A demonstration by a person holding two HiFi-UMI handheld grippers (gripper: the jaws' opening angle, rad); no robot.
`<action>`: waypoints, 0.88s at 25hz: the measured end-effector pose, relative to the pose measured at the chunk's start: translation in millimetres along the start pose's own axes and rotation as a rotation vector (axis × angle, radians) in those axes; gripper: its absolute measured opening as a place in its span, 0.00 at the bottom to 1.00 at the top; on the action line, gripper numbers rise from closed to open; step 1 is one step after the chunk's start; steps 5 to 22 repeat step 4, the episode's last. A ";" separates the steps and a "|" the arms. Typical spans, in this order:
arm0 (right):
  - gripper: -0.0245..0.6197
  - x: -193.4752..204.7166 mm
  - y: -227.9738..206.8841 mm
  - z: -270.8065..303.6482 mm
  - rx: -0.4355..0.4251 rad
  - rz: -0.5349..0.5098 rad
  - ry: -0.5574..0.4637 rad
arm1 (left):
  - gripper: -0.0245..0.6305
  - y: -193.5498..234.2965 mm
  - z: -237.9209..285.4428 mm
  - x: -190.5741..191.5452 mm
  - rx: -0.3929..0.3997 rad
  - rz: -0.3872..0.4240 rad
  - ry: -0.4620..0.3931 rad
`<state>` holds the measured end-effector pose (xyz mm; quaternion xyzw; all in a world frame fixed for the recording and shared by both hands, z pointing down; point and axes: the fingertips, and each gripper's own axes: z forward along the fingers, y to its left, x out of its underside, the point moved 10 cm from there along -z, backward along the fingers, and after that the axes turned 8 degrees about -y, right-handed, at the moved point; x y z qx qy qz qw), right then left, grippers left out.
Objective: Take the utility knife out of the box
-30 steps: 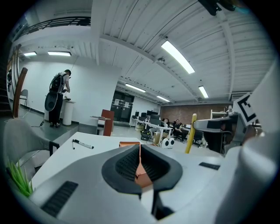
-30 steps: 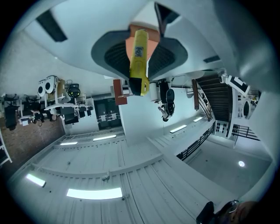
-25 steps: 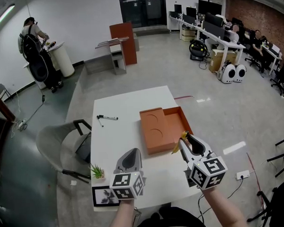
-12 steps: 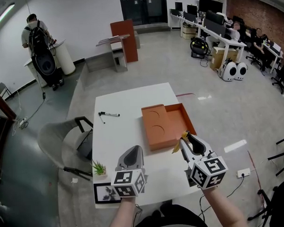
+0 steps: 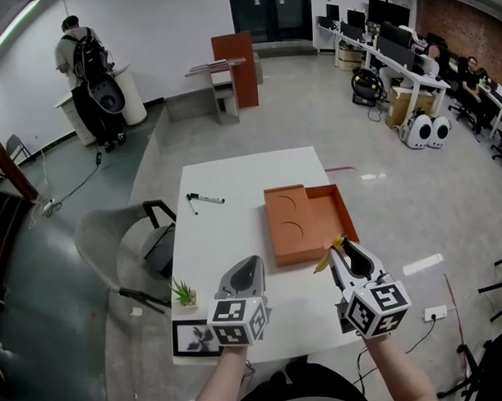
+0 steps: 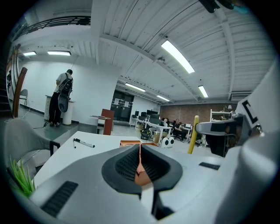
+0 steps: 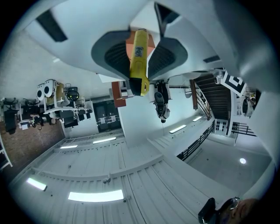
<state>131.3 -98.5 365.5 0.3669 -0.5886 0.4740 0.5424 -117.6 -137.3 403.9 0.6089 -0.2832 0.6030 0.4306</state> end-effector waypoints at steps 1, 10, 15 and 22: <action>0.24 0.4 0.5 0.9 -0.001 0.000 0.002 | 0.06 1.0 0.0 0.0 -0.001 0.000 0.001; 0.24 2.4 -0.1 2.7 -0.005 -0.001 0.008 | 0.06 2.9 0.3 1.4 -0.006 -0.003 0.004; 0.24 2.4 -0.1 2.7 -0.005 -0.001 0.008 | 0.06 2.9 0.3 1.4 -0.006 -0.003 0.004; 0.24 2.4 -0.1 2.7 -0.005 -0.001 0.008 | 0.06 2.9 0.3 1.4 -0.006 -0.003 0.004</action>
